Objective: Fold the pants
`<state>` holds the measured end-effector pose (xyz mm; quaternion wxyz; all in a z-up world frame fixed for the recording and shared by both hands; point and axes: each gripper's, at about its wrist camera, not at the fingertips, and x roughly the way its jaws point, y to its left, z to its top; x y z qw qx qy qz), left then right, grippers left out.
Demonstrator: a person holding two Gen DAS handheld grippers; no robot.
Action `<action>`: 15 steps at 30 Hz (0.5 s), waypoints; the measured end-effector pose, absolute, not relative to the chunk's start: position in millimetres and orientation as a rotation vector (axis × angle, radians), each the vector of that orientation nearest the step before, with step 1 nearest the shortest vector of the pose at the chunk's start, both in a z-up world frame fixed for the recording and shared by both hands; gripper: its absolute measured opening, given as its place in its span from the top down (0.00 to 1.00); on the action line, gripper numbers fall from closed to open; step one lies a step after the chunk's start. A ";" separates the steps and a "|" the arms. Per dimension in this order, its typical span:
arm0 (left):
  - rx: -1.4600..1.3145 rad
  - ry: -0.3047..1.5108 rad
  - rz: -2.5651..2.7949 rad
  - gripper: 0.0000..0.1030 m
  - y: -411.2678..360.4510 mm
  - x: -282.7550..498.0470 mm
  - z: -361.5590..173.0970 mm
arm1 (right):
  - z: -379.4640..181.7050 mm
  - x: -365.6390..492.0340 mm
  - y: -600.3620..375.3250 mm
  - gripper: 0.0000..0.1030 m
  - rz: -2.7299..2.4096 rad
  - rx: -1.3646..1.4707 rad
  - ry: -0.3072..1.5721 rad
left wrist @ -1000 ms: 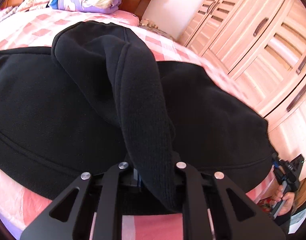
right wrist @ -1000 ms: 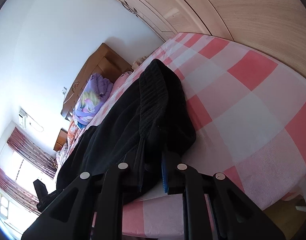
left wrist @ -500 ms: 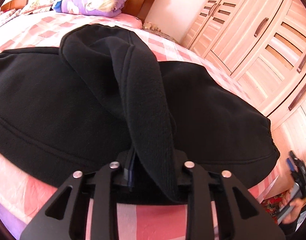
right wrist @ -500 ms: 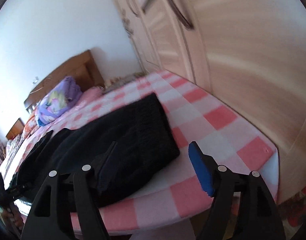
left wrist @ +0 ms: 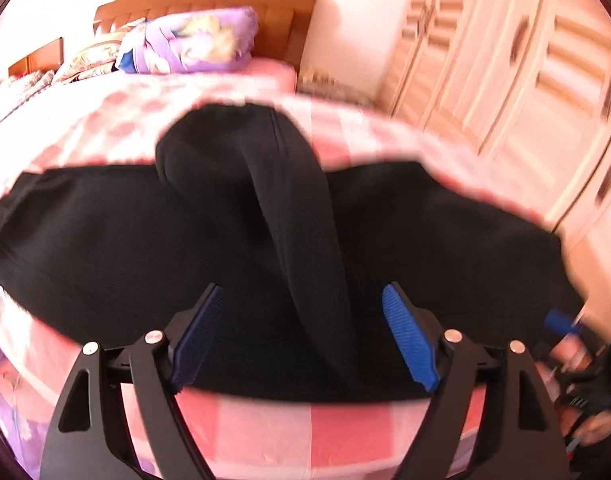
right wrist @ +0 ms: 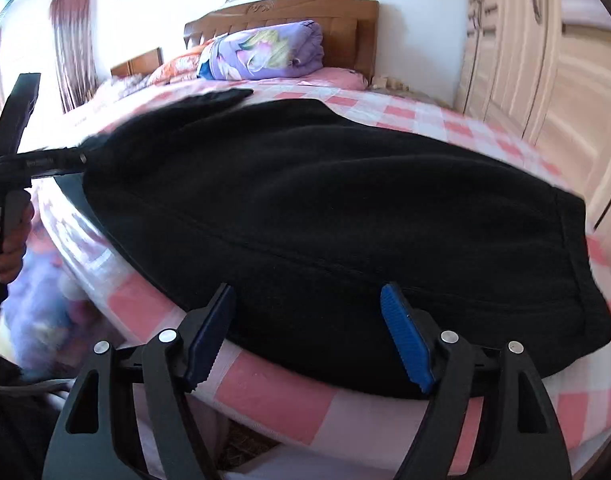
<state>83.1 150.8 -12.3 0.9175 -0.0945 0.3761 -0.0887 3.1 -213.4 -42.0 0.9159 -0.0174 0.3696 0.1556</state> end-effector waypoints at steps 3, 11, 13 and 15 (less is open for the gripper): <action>-0.257 0.721 -0.160 0.18 163.6 122.2 32.1 | -24.7 8.0 -214.0 0.28 0.310 -0.022 0.698; 0.200 1.144 -0.038 0.26 67.9 308.9 -4.3 | -8.6 13.6 -184.6 0.28 0.329 -0.059 0.668; 0.285 1.256 -0.018 0.40 59.7 327.1 -33.8 | -11.4 10.9 -189.8 0.28 0.321 -0.051 0.680; 0.296 1.293 0.043 0.71 72.7 331.9 -51.4 | -13.9 11.8 -198.1 0.27 0.304 -0.029 0.693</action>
